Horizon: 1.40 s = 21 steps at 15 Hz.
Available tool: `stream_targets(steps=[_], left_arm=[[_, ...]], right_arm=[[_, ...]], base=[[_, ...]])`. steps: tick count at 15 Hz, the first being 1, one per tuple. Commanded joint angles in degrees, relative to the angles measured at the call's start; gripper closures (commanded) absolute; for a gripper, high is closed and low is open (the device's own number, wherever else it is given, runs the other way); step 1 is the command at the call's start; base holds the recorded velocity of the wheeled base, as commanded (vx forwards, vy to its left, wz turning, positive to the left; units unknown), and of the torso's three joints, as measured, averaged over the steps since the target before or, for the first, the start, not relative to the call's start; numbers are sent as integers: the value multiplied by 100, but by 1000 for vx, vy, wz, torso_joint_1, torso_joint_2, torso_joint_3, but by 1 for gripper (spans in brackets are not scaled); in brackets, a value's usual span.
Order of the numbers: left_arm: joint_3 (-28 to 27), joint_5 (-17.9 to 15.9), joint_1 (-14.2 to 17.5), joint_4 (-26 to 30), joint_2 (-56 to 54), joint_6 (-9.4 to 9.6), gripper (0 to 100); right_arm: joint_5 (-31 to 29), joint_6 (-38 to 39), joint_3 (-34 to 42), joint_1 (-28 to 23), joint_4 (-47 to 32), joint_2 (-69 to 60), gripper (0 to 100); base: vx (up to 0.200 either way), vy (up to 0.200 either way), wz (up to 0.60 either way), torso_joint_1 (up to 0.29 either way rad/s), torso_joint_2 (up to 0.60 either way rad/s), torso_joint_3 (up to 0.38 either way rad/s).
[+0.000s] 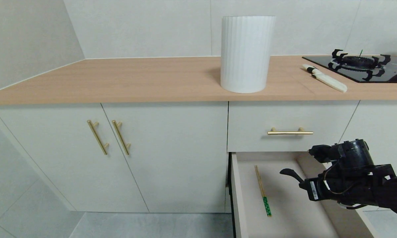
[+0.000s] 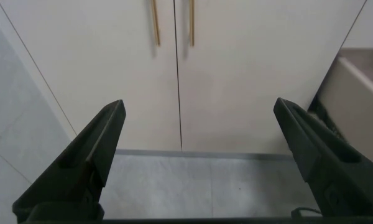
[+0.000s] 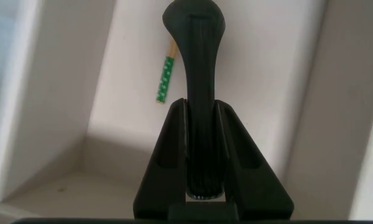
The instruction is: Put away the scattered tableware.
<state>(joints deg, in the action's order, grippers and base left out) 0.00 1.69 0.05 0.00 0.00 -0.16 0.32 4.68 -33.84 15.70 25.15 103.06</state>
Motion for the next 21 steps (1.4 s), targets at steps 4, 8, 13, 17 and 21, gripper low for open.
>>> stream_targets(steps=[4,8,13,17,21], left_arm=[[0,6,4,0,0,-2,0],[0,6,4,0,0,-2,0],[0,-2,4,0,0,-2,0],[0,-2,4,0,0,-2,0],[0,6,4,0,0,-2,0]], right_arm=[[3,6,-8,3,8,56,100],[3,-2,9,3,122,92,100],[-427,50,-44,109,922,1058,100],[-805,182,-8,161,2082,2034,100],[-849,191,-17,179,2548,2693,100]], base=[[0,0,0,-55,255,183],[0,0,0,-5,16,12],[0,0,0,0,0,0],[0,0,0,0,0,0],[0,0,0,0,0,0]])
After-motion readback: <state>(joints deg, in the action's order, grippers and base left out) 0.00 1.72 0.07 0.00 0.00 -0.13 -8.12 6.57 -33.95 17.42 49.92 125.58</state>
